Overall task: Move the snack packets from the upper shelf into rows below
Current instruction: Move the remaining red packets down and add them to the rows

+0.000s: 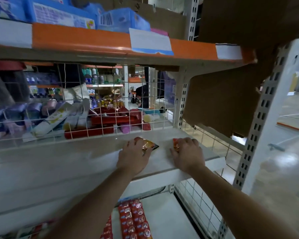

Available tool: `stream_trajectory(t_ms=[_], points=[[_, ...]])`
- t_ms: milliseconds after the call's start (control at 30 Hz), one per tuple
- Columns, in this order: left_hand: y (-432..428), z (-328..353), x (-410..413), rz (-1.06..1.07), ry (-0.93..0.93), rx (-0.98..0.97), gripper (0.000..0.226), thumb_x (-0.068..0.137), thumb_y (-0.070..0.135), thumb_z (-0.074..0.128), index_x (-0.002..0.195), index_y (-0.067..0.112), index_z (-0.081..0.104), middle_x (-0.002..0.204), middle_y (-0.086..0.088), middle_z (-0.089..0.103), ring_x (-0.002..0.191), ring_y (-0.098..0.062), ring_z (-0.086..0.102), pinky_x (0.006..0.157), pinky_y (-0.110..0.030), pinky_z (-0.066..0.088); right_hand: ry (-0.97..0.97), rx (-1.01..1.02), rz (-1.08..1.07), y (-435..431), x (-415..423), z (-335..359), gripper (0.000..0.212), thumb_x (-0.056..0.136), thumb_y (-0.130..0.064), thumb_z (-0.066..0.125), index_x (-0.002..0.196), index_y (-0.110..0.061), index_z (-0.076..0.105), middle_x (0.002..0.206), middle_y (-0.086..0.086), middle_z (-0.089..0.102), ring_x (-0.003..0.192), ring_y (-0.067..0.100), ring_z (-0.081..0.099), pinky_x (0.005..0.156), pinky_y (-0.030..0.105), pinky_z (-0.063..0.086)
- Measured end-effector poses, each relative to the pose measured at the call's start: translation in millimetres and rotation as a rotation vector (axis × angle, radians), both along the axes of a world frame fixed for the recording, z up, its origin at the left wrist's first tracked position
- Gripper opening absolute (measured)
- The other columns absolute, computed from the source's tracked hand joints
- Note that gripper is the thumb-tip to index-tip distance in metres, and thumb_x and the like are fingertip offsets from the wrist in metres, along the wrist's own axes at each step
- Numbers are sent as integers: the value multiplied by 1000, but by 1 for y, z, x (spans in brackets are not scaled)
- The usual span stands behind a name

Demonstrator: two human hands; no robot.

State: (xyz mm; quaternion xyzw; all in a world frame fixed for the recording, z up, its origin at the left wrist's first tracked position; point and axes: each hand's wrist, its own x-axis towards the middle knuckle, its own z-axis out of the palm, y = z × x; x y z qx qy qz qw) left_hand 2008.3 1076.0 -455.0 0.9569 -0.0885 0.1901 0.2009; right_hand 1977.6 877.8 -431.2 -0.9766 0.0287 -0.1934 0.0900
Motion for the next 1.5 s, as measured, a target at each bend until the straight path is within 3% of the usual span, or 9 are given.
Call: stream_trajectory(t_ms=[333,467,667,900,1067,1167,1267,1367,1500], points=[[-2,-2,14,77,94,153,76,85,75,8,134,41,55,134,-10,51,122,-31,42,98,-41,35,97,49,-13,0,10,-9,63,96,-56,37,148,-22,30,147,11,38,132,33,33,107,47,36],[1,5,8,35,59,-87,45,95,62,42,117,32,66,113,-6,57,114,-26,48,84,-31,34,131,55,-8,-1,11,-10,62,97,-57,33,149,-23,31,146,13,40,129,34,38,107,46,36],[5,8,7,169,183,-3,65,86,65,51,132,20,57,135,-7,50,128,-29,37,103,-41,34,143,53,-21,0,14,-12,65,96,-61,31,148,-23,34,146,13,42,129,34,40,107,45,37],[11,13,-4,-89,271,-587,50,68,35,74,113,37,53,113,6,66,99,-16,66,88,-40,56,108,58,33,-3,13,-11,52,98,-55,36,140,-27,47,147,1,44,134,25,38,109,44,37],[27,25,-33,-283,253,-886,34,72,14,67,102,31,69,93,6,75,85,-9,70,69,-16,53,77,128,113,-1,11,-7,37,99,-42,41,127,-26,59,131,-3,58,118,20,51,99,40,45],[40,29,-49,-264,309,-1034,36,81,-5,65,105,22,70,96,-3,75,83,-15,70,71,-26,52,83,172,150,0,6,-2,30,99,-35,45,118,-24,65,121,1,62,108,21,56,91,38,48],[58,29,-60,-262,338,-1050,41,81,-10,66,115,14,67,105,-5,76,93,-20,72,79,-34,55,92,255,137,3,4,3,31,96,-24,55,126,-19,61,124,9,61,111,25,57,96,40,49],[74,20,-70,-286,362,-995,44,80,-6,72,119,16,66,111,-1,74,106,-18,69,90,-36,53,214,249,23,10,6,6,61,89,-24,62,143,-14,36,128,15,59,118,35,54,102,45,44],[80,16,-76,-297,327,-1021,49,82,-8,71,124,17,63,114,-6,73,105,-22,69,94,-41,54,318,394,10,30,7,11,51,88,-27,65,129,-11,40,123,13,59,115,33,56,102,45,45]])
